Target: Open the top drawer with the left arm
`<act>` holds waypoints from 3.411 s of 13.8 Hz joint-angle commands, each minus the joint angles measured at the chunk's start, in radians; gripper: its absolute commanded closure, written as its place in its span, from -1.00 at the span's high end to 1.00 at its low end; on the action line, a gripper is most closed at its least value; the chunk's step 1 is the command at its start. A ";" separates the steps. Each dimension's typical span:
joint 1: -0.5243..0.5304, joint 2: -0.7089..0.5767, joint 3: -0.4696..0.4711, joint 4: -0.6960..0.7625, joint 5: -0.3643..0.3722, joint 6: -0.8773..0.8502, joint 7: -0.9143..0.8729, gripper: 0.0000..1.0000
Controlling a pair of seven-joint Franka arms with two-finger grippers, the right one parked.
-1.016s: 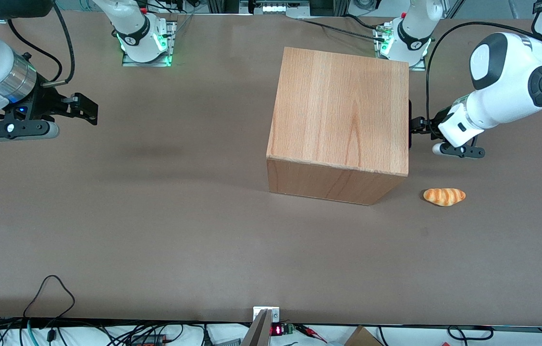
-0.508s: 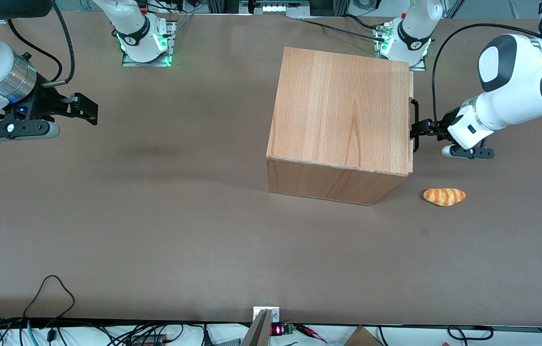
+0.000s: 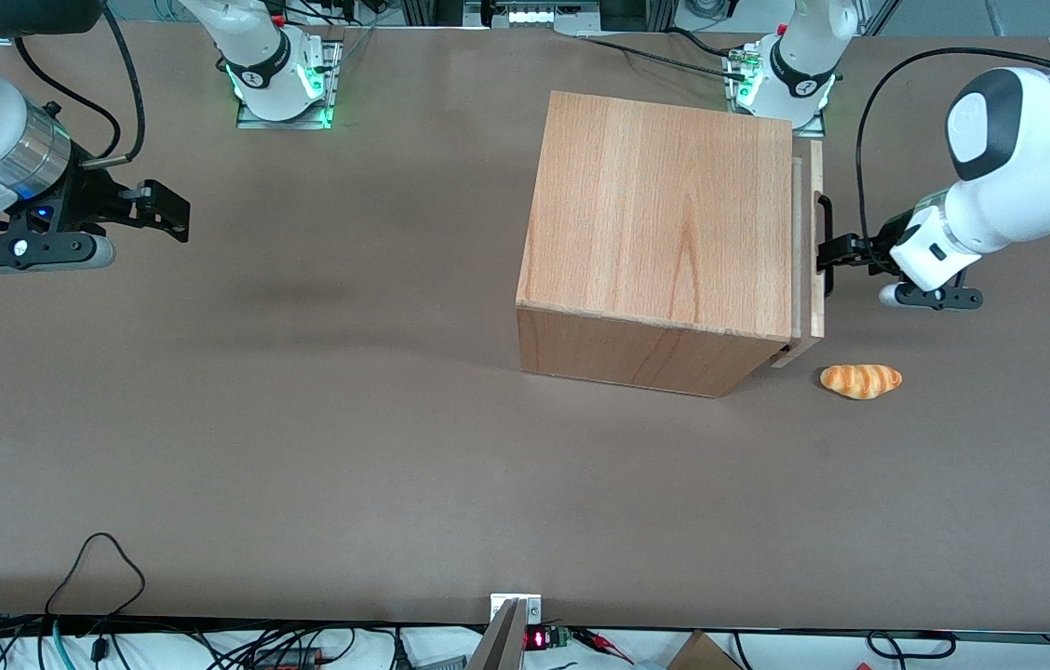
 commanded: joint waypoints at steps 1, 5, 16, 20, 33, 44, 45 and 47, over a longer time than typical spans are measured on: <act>0.036 -0.003 -0.003 0.004 0.022 0.005 0.056 1.00; 0.088 -0.003 -0.004 0.007 0.053 0.006 0.117 1.00; 0.244 0.010 -0.003 0.025 0.061 0.020 0.278 1.00; 0.278 0.024 -0.001 0.044 0.059 0.020 0.298 1.00; 0.292 0.017 -0.001 0.228 0.059 -0.116 0.294 1.00; 0.289 0.016 -0.015 0.547 0.061 -0.362 0.281 1.00; 0.286 0.016 -0.014 0.568 0.062 -0.379 0.281 1.00; 0.269 0.016 -0.003 0.594 0.064 -0.402 0.280 1.00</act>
